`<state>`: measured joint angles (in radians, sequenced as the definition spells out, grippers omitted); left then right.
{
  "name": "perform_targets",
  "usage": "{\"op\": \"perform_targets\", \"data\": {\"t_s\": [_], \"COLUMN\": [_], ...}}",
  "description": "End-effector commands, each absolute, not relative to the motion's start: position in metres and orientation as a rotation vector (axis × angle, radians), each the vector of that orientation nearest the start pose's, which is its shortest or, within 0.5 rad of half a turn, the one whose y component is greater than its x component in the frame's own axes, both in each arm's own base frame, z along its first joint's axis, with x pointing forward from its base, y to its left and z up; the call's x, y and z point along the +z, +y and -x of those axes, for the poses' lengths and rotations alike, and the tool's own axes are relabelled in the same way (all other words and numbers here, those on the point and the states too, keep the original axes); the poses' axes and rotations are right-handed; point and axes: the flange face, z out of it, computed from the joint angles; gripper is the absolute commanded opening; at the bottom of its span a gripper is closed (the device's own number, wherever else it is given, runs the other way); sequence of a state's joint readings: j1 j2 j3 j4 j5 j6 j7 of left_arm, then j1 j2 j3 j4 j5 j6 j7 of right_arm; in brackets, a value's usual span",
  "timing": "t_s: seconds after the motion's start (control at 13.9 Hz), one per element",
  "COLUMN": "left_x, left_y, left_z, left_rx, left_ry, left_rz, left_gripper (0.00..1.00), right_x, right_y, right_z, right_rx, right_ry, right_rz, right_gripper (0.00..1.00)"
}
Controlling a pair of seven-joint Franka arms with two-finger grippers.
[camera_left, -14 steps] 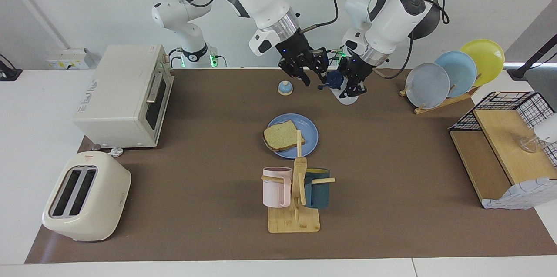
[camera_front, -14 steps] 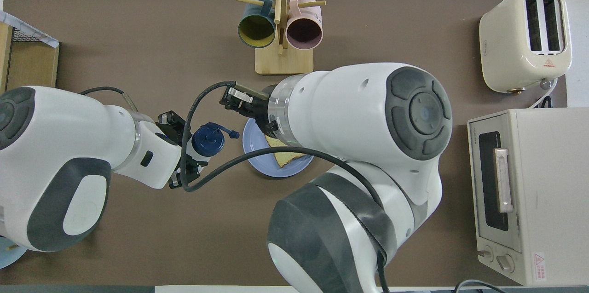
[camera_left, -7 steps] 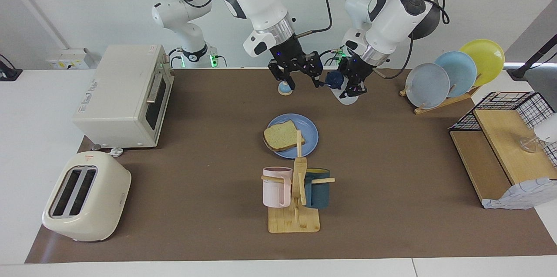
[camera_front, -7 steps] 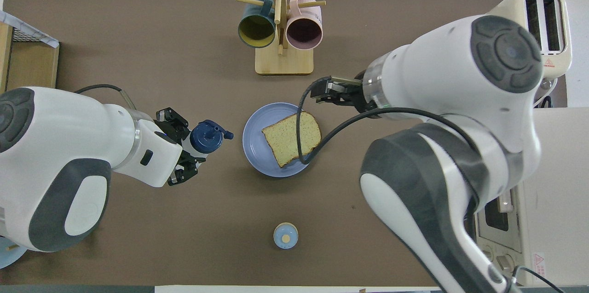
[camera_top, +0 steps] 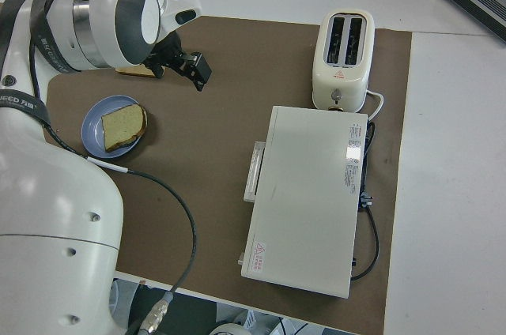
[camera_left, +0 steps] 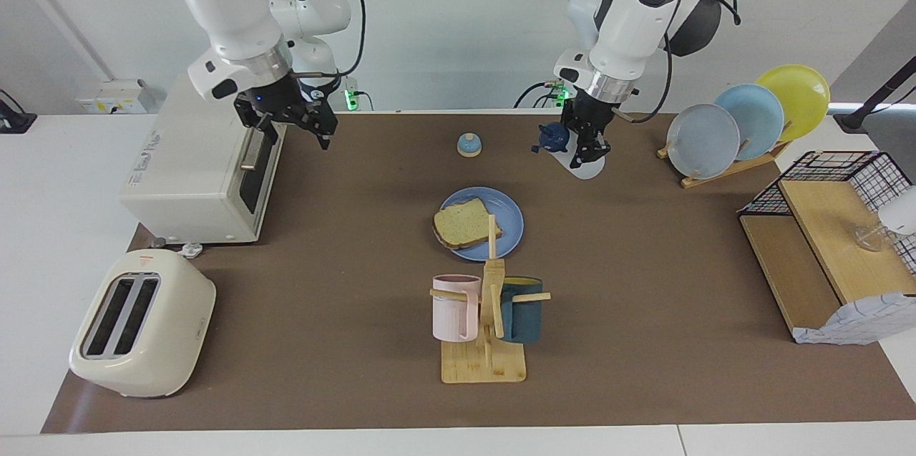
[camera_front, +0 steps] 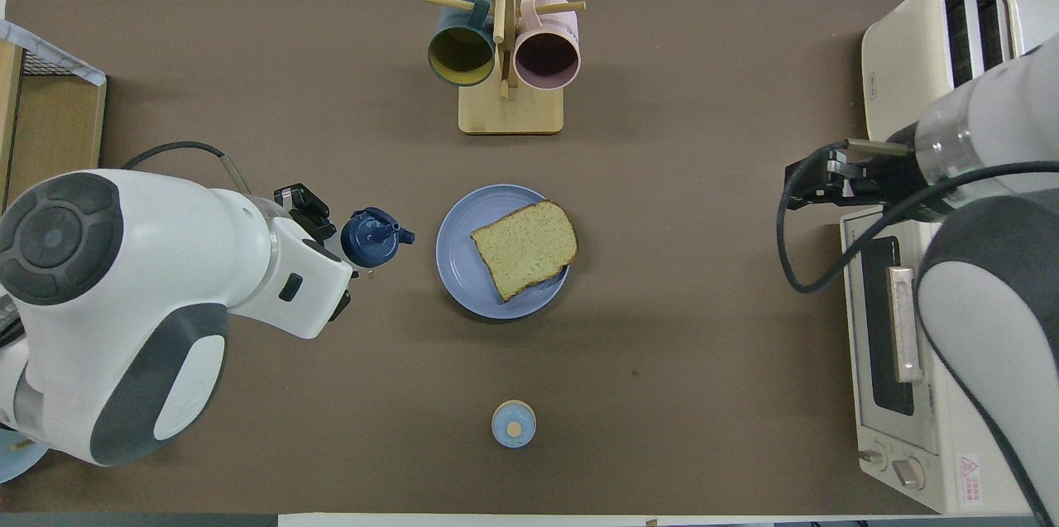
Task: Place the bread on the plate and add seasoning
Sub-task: 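Withdraw the right gripper toward the toaster while the left gripper holds the bottle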
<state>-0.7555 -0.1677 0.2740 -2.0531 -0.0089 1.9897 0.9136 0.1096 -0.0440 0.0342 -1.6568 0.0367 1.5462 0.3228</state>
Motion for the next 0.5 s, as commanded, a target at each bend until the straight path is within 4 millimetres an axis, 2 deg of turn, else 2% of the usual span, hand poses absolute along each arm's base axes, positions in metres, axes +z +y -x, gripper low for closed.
{"op": "perform_targets", "data": {"t_s": [0.0,0.22,0.29,0.43], "left_x": [0.517,0.513,0.508,0.501], "left_y": [-0.255,-0.276,-0.284,-0.304], "left_z": [-0.465,-0.460,-0.460,-0.461], "left_rx": [-0.162,-0.125,-0.106,-0.081], "left_ry": [1.995,1.933,1.910,1.875], "left_rz": [2.381,2.285,2.253,2.195], "left_gripper": [0.00,0.00,0.00,0.00], "right_x": [0.617,0.619,0.620,0.622], "right_y": [0.040,0.011,0.009,-0.008], "right_z": [-0.519,-0.533,-0.541,-0.543], "right_rx": [0.159,0.119,0.120,0.104], "right_ry": [0.224,0.254,0.232,0.187], "right_rz": [3.139,3.128,3.137,3.171], "right_gripper": [1.00,1.00,1.00,1.00]}}
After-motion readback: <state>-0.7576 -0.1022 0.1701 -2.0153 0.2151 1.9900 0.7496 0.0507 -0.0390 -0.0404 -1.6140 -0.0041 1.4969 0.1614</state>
